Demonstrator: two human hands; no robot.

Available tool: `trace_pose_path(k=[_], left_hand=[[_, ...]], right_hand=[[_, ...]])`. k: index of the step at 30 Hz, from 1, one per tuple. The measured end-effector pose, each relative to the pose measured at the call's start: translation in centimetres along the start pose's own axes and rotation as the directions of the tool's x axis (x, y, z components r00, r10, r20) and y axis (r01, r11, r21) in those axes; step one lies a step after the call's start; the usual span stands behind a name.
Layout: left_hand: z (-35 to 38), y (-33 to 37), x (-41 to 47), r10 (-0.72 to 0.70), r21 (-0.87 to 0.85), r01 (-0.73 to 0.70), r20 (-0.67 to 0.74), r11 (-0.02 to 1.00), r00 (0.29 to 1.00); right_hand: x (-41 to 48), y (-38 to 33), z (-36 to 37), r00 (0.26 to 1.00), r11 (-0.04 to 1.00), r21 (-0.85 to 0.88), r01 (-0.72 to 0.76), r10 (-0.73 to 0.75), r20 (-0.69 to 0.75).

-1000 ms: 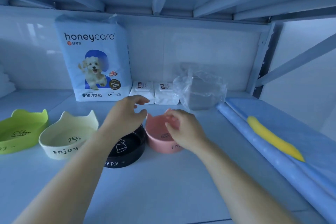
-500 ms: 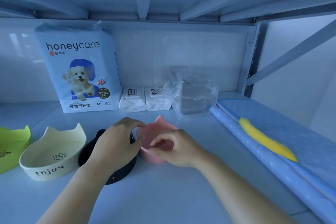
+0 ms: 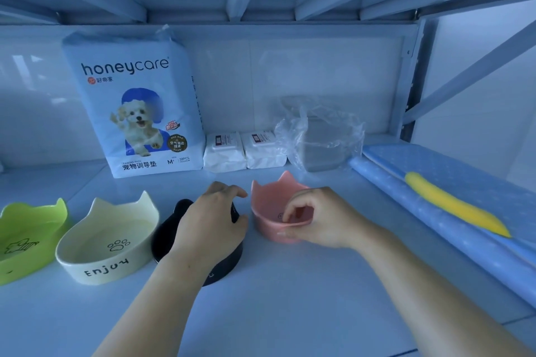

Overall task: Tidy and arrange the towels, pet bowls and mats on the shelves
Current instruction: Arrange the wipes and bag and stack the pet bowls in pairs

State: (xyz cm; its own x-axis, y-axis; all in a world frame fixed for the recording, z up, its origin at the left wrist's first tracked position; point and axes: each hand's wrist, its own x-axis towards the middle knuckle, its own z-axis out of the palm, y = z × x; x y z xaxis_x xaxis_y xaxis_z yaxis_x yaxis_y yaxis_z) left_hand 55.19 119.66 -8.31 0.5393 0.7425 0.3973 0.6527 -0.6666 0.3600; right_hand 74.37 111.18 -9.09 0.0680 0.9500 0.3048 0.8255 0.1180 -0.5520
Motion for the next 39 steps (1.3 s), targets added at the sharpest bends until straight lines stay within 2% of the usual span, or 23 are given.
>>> trace_pose_path(k=[7,10,24,31,39], left_hand=[[-0.1,0.1,0.0,-0.137,-0.027,0.136,-0.052,0.990,0.989],[-0.2,-0.1,0.2,-0.163,-0.012,0.162,-0.054,0.987,0.985],[0.1,0.4,-0.1,-0.165,-0.055,0.164,-0.017,0.985,0.986],[0.1,0.4,-0.1,-0.111,-0.023,0.110,-0.050,0.994,0.993],[0.4,0.8,-0.2,-0.084,-0.078,0.079,-0.063,0.994,0.994]], right_hand=[[-0.1,1.1,-1.2,0.998,0.996,-0.060,-0.063,0.061,-0.034],[0.0,1.3,-1.1,0.999,0.997,-0.058,-0.045,0.044,-0.026],[0.0,1.4,-1.0,0.998,0.998,-0.043,-0.044,0.043,-0.041],[0.1,0.3,-0.6,0.997,0.990,-0.128,-0.054,0.046,-0.068],[-0.2,1.3,-1.6,0.974,0.957,-0.201,-0.209,0.187,-0.126]])
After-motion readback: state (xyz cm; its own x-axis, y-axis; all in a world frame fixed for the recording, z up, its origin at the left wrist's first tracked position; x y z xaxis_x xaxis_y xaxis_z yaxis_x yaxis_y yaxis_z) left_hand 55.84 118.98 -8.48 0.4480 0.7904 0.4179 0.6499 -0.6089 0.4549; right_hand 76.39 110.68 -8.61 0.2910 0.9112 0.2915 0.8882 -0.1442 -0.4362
